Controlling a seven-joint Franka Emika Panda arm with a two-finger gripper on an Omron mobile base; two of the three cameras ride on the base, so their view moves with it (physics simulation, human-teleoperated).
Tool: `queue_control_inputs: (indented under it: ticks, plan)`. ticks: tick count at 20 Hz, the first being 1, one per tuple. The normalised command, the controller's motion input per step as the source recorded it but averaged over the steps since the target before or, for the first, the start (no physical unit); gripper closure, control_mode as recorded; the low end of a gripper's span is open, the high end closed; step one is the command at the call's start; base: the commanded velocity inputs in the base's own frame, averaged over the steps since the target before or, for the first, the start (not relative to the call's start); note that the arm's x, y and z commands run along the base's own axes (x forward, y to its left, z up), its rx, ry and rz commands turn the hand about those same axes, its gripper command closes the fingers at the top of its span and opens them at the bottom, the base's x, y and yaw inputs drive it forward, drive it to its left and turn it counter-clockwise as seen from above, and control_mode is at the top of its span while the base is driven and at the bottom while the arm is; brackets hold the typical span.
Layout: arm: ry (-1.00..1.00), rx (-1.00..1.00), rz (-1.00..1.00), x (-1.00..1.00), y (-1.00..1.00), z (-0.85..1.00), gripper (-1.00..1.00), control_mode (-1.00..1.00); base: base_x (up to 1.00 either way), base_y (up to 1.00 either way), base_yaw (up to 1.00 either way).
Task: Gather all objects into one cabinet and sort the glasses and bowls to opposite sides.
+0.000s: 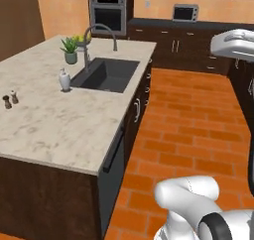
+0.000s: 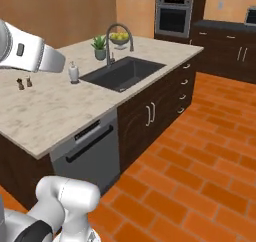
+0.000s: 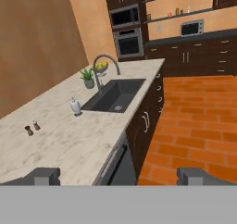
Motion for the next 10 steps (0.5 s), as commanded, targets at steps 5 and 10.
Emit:
queue_control_inputs:
  ticks: [5,10]
  plan:
    - [0.00,0.00,0.00,0.00,0.00,0.00,-1.00,1.00,0.66,-0.75,-0.23]
    - [0.00,0.00,0.00,0.00,0.00,0.00,-1.00,1.00,0.40,-0.42,-0.12]
